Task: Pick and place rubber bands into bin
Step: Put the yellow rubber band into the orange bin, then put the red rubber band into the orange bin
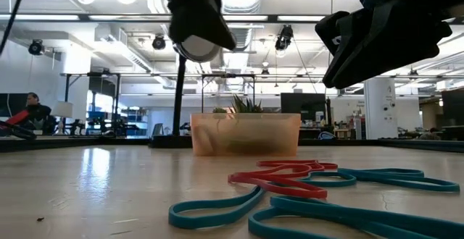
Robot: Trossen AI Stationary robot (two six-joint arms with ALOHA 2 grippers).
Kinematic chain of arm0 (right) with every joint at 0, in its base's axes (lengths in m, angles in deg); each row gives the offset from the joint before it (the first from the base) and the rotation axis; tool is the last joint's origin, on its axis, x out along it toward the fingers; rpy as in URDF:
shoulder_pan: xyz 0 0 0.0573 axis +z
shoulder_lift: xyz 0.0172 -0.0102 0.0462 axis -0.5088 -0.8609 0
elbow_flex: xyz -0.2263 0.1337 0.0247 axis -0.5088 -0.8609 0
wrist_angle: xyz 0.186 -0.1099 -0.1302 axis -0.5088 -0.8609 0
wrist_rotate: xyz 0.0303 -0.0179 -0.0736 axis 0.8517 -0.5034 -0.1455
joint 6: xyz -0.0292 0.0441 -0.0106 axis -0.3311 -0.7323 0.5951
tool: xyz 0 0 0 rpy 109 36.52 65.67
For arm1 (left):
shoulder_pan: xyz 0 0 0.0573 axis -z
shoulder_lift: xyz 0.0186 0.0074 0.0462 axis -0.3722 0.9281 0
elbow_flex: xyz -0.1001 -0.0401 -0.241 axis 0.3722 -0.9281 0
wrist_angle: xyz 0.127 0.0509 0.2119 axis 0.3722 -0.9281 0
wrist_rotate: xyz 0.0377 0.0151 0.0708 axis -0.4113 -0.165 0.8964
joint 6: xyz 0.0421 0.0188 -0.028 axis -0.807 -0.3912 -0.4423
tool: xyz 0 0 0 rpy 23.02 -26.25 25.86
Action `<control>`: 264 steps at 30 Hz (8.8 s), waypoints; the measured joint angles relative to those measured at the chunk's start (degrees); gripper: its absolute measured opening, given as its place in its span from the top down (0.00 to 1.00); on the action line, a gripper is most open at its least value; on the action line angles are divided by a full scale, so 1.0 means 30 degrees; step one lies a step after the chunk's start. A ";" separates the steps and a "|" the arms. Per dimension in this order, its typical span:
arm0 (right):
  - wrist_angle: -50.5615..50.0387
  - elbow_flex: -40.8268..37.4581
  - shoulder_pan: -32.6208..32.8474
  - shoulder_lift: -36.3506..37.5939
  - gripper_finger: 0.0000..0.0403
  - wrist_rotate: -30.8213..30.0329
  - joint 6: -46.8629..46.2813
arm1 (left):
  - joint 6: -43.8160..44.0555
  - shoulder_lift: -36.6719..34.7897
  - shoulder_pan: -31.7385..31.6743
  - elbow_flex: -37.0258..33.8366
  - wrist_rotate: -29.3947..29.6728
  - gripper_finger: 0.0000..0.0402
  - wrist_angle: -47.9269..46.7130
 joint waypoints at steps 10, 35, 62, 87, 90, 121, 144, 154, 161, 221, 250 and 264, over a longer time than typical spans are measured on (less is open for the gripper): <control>-0.0013 0.0000 0.0000 0.0000 0.85 0.0000 0.0002 | -0.3289 -0.0015 -0.3486 0.0036 -0.0021 1.00 0.1973; -0.0025 -0.0189 0.0000 0.0007 0.86 -0.0015 0.0007 | -0.1555 -0.0117 -0.6036 -0.0963 -0.7140 0.94 0.1092; 0.5062 -0.1093 -0.0066 -0.2443 0.86 0.1373 0.0415 | 0.5898 -0.0836 0.0430 -0.2278 -1.0196 0.79 -0.1508; 0.6059 -0.0503 -0.1807 -0.4524 0.67 0.2667 -0.0648 | 0.5883 -0.1326 0.1657 -0.2343 -0.8574 0.79 -0.1187; 0.6186 -0.0435 -0.1807 -0.4612 0.66 0.2657 -0.0648 | 0.5883 -0.1326 0.1657 -0.2343 -0.8574 0.79 -0.1173; 0.4660 0.0954 -0.2531 -0.6550 0.83 0.3489 -0.1294 | 0.5869 -0.1333 0.1636 -0.2343 -0.8582 0.79 -0.1195; -0.0880 0.2575 -0.0937 -0.4576 0.98 -0.3309 0.1097 | 0.5767 -0.1333 0.1636 -0.2343 -0.8587 0.79 -0.1203; -0.1198 0.3698 0.0112 -0.3633 0.98 -0.9948 0.3870 | 0.5830 -0.1333 0.1636 -0.2343 -0.8589 0.79 -0.1236; -0.1186 0.4893 -0.0353 -0.2277 0.98 -1.2517 0.7306 | 0.5901 -0.1333 0.1738 -0.2343 -0.8611 0.79 -0.1399; -0.6011 0.4962 -1.0040 -0.2992 0.75 0.0542 0.4128 | 0.5891 -0.1399 0.2014 -0.2358 -0.8618 0.79 -0.1505; -0.9241 0.4945 -0.3899 0.1231 0.63 -0.0338 -0.0205 | -0.1456 0.0325 0.1823 -0.3766 -1.1154 0.79 0.9069; -0.9144 0.3552 0.1373 0.1220 0.67 -0.5078 -0.4705 | -0.1125 0.3713 -0.0169 -0.3598 -1.1591 0.79 1.1334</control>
